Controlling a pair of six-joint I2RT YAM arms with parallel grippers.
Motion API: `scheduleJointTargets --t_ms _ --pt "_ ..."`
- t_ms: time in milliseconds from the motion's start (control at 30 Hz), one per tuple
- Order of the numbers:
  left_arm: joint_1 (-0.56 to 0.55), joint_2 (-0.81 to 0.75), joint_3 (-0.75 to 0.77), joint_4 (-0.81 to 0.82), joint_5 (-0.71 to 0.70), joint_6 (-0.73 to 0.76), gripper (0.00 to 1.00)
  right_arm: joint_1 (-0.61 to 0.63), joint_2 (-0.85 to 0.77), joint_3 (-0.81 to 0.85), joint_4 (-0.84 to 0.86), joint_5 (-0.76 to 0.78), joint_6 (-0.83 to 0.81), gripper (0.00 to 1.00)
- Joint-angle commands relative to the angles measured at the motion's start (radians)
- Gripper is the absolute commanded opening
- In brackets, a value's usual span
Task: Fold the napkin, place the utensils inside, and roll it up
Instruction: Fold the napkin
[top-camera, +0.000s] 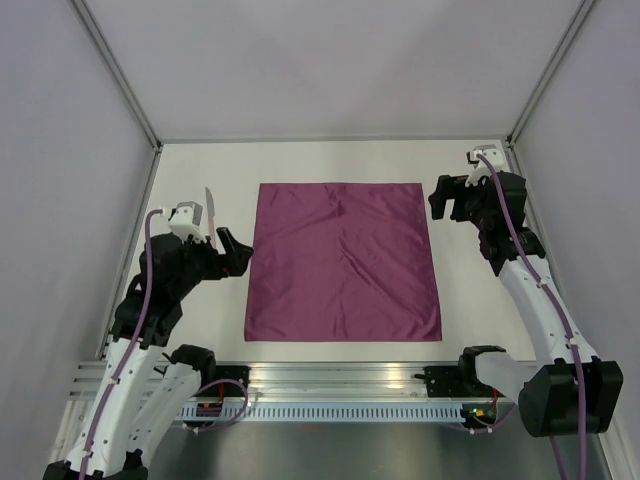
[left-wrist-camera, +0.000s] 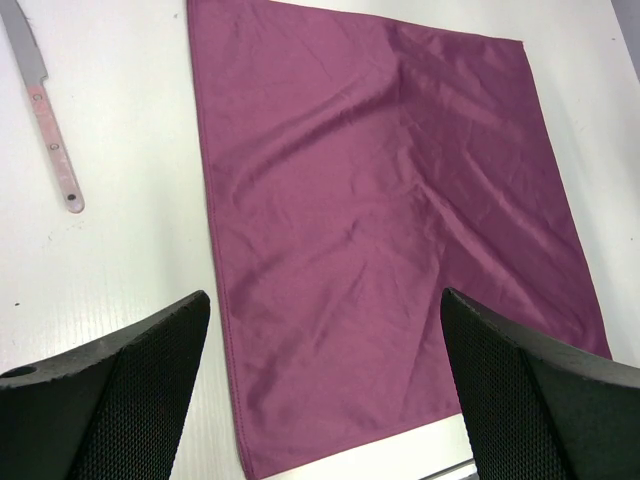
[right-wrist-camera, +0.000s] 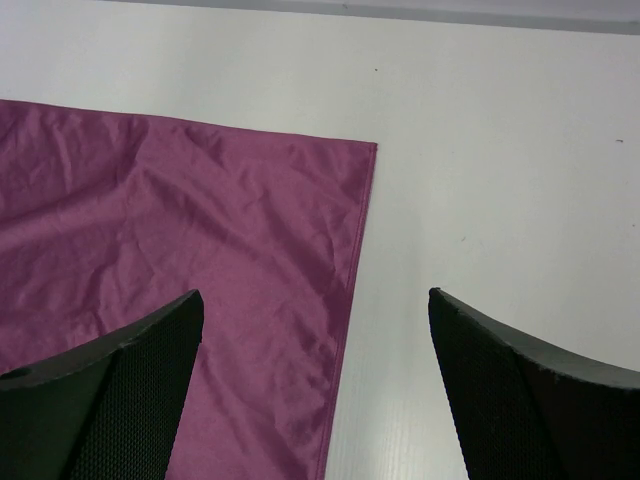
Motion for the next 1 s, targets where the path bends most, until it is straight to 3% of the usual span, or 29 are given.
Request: scheduleJointTargets --t_ms 0,300,400,433,633,967 --pt "0.002 -0.006 -0.003 0.005 0.021 0.048 1.0 -0.001 -0.022 0.024 -0.005 0.021 -0.008 0.98" --pt "-0.047 0.086 0.064 0.044 0.052 -0.023 1.0 -0.001 0.033 0.075 -0.071 0.08 -0.02 0.98" --pt "-0.235 0.153 0.093 0.09 -0.101 -0.063 1.0 -0.002 0.068 0.095 -0.091 0.112 -0.02 0.98" --pt "-0.36 0.179 0.099 0.113 -0.225 -0.082 1.0 -0.001 0.078 0.098 -0.094 0.12 -0.022 0.98" --pt "-0.775 0.527 0.168 0.252 -0.494 -0.121 1.0 -0.002 0.119 0.102 -0.101 0.142 -0.049 0.98" --pt "-1.053 1.072 0.389 0.51 -0.504 -0.043 0.91 -0.001 0.115 0.104 -0.099 0.169 -0.053 0.98"
